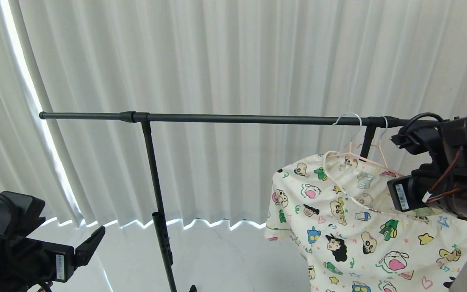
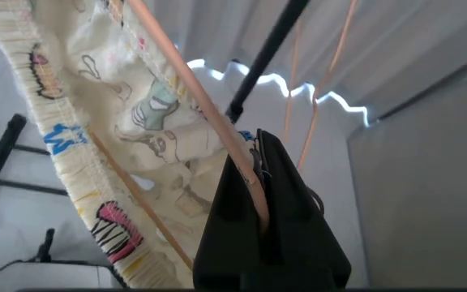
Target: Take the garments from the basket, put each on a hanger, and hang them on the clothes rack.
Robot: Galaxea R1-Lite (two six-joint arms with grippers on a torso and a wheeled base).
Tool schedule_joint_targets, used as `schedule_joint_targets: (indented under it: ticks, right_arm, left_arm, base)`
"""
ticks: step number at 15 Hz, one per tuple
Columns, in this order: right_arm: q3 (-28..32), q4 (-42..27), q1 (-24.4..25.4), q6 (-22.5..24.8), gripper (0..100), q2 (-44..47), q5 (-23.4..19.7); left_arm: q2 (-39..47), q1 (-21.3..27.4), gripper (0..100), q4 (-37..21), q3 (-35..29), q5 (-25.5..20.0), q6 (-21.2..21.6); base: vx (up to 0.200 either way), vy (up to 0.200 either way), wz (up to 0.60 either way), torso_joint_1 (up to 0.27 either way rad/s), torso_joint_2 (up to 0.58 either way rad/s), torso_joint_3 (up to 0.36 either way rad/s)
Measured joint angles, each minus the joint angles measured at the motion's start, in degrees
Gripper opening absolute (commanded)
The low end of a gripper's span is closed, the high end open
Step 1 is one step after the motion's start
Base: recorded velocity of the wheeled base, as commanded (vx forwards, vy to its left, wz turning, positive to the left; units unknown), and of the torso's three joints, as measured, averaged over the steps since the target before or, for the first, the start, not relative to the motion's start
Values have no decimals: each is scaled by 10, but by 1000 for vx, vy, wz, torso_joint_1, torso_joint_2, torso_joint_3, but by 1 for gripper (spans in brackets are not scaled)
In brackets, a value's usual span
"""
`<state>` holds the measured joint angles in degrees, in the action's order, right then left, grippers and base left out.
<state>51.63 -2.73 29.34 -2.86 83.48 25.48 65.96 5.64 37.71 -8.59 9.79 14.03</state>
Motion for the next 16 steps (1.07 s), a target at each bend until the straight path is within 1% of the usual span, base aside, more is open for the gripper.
schedule_joint_targets:
  ticks: [1, 3, 4, 6, 8, 11, 14, 16]
  right_arm:
    - [4, 0, -1, -16, 0, 7, 22]
    - [31, 0, -3, -49, 0, 31, 70]
    - [49, 0, -4, -55, 0, 42, 82]
    - [86, -25, -5, -59, 0, 61, 90]
    - [102, -34, -5, -59, 0, 69, 91]
    - [107, -36, -5, -59, 0, 72, 91]
    - [108, -35, -4, -59, 0, 74, 91]
    - [108, -35, -4, -59, 0, 74, 91]
  left_arm:
    - [5, 0, 100, 0, 0, 12, 9]
    - [10, 0, 100, 1, -2, 16, 12]
    - [11, 0, 100, 1, -2, 17, 12]
    - [12, 0, 100, 1, -2, 20, 12]
    - [13, 0, 100, 1, -3, 31, 12]
    - [15, 0, 100, 1, -10, 66, 13]
    - [16, 1, 100, 0, -13, 69, 12]
    - [16, 2, 100, 1, -14, 68, 12]
  base:
    - [0, 0, 0, 0, 0, 0]
    - [0, 0, 0, 0, 0, 0]
    - [0, 0, 0, 0, 0, 0]
    - [0, 0, 0, 0, 0, 0]
    - [0, 0, 0, 0, 0, 0]
    - [0, 200, 0, 1, -1, 2]
    - [0, 200, 0, 7, 1, 4]
    - [0, 0, 0, 0, 0, 0]
